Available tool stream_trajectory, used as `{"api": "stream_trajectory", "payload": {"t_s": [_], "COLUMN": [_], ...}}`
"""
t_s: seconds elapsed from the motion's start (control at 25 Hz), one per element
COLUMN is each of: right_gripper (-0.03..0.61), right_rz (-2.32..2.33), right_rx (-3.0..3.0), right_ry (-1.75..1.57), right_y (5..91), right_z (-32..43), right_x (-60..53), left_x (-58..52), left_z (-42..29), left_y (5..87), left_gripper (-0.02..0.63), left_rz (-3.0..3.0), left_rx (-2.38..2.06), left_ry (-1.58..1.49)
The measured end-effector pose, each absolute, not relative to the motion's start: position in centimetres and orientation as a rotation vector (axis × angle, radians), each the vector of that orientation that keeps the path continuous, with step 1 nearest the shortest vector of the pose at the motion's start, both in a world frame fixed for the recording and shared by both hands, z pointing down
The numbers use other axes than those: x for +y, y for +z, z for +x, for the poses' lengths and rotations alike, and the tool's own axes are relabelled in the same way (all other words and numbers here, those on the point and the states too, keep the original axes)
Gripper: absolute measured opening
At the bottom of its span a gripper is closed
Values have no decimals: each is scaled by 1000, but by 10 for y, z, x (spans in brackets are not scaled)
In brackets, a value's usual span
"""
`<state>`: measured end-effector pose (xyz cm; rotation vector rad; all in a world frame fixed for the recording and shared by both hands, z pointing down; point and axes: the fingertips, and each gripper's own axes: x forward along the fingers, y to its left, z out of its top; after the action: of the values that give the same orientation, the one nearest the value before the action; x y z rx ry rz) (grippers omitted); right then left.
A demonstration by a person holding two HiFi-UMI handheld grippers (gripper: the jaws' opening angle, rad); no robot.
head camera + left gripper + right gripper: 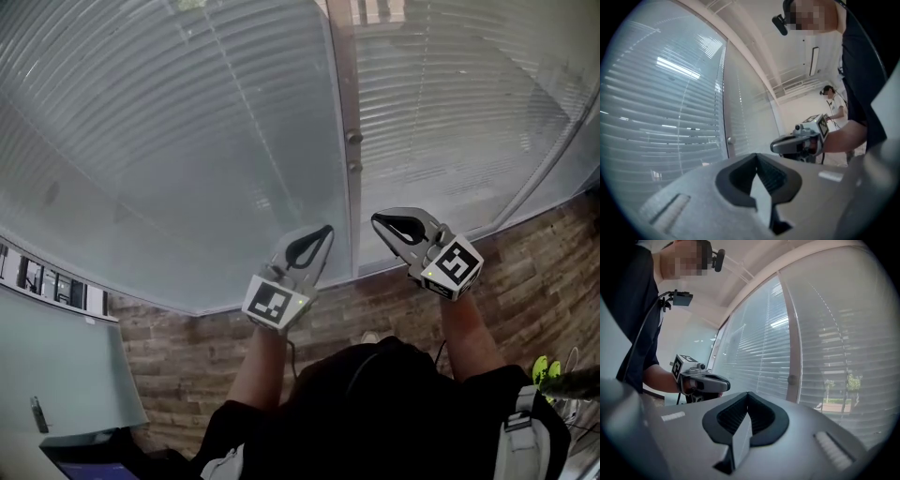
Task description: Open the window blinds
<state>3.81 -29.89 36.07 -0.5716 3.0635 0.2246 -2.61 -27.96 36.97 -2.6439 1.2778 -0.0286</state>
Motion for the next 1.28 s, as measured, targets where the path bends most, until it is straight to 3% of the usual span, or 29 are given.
{"api": "stream_trajectory", "payload": {"t_s": [0.68, 1.28], "right_gripper": [6, 8], "right_rz": [-606, -935], "right_rx": [3056, 3094], "right_ry": [295, 476], "right_y": [365, 354], "right_z": [48, 30], "right_x": [-348, -366], "left_x": [-314, -322], "left_z": [-11, -25], "left_y": [375, 370], "left_gripper": [5, 5], "left_rz": [-2660, -2778], "left_rx": [1293, 1088], "left_ry": [-88, -72]}}
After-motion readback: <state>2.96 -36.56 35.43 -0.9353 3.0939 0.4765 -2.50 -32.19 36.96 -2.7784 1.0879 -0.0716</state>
